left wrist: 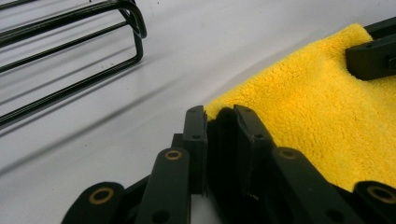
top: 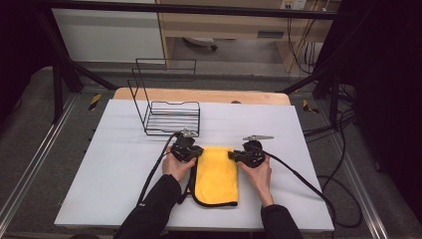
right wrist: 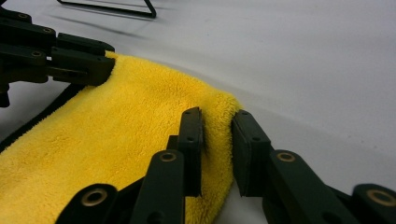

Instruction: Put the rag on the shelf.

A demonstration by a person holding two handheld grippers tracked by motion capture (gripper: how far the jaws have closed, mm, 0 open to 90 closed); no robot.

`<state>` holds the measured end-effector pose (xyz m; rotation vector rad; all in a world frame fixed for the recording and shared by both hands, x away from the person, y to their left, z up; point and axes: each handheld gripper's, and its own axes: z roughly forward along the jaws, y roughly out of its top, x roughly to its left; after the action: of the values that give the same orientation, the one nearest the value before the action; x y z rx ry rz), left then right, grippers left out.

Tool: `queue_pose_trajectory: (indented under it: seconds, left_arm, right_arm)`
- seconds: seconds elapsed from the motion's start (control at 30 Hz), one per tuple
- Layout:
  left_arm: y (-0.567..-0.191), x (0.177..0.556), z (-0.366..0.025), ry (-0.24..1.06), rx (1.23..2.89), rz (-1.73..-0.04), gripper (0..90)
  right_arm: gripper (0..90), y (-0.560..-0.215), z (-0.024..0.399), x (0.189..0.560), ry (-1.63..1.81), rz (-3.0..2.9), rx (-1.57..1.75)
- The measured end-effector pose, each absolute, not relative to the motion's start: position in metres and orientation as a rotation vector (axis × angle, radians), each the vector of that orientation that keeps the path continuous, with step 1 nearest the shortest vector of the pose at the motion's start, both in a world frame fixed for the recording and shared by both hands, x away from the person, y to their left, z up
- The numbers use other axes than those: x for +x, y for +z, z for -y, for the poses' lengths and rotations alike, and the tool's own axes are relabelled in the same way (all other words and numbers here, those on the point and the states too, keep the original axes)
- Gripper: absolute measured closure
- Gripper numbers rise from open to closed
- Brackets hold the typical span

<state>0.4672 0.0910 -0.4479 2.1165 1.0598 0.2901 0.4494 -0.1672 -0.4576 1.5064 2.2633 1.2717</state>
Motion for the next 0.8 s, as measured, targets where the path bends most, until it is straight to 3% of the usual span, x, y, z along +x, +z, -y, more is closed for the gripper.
queue_pose_trajectory:
  seconds: [0.27,0.8]
  left_arm:
    - [-0.447,0.470,-0.096,0.226,2.074,-1.080,78.1]
    - [-0.416,0.446,-0.113,0.262,1.965,-0.973,79.2]
  right_arm:
    - [83.0,-0.455,0.167,0.447,1.282,-2.240,1.514]
    - [83.3,-0.426,0.170,0.430,1.390,-2.187,1.385]
